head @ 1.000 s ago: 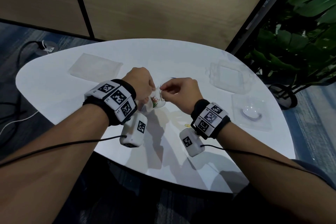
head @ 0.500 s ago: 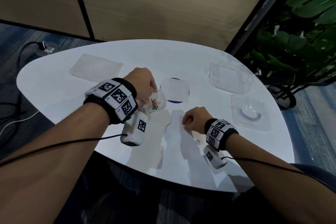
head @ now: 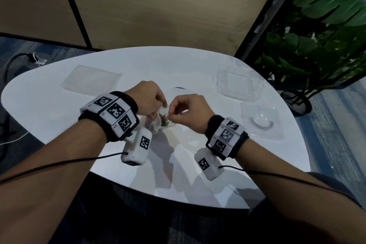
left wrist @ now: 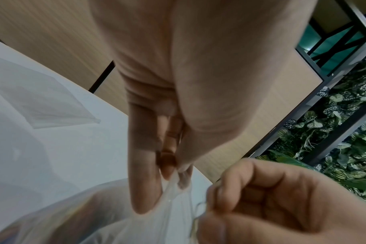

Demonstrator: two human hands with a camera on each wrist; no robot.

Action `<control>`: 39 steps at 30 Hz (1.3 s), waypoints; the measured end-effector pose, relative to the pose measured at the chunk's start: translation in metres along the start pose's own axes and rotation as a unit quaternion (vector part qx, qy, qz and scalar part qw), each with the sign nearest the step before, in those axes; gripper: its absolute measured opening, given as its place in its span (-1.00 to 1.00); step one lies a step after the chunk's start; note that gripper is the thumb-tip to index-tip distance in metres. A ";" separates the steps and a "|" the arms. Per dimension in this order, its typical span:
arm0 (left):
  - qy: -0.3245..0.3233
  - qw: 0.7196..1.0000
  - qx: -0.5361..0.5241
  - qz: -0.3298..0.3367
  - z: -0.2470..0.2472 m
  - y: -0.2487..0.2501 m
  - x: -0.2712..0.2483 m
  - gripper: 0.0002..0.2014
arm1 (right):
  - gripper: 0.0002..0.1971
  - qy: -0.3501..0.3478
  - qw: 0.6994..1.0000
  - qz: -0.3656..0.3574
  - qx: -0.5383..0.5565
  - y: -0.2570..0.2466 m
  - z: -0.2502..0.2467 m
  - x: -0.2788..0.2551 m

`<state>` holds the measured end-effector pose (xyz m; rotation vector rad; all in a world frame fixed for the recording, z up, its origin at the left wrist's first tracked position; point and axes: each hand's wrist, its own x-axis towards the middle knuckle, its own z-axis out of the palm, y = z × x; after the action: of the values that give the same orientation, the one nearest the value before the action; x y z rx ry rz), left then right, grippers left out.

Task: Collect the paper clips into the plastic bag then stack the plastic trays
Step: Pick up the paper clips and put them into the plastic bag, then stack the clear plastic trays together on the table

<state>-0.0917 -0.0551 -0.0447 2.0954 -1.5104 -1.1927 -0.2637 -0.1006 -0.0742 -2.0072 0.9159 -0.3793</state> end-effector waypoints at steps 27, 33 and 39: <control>0.121 0.989 0.035 0.077 -0.012 -0.035 -0.001 -0.83 | -0.86 0.082 0.993 -0.034 -0.079 -0.005 0.022 0.032; 0.146 0.987 0.037 0.060 -0.016 -0.041 0.010 -0.92 | -0.80 0.026 0.962 -0.059 -0.265 -0.004 0.014 0.041; 0.214 0.977 -0.003 -0.011 -0.025 -0.065 0.039 -0.89 | -0.79 0.030 0.946 0.035 -0.321 0.045 -0.020 0.053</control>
<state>-0.0273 -0.0686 -0.0893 2.1894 -1.2818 -0.6849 -0.2594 -0.1671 -0.1031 -2.5478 1.2602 -0.1004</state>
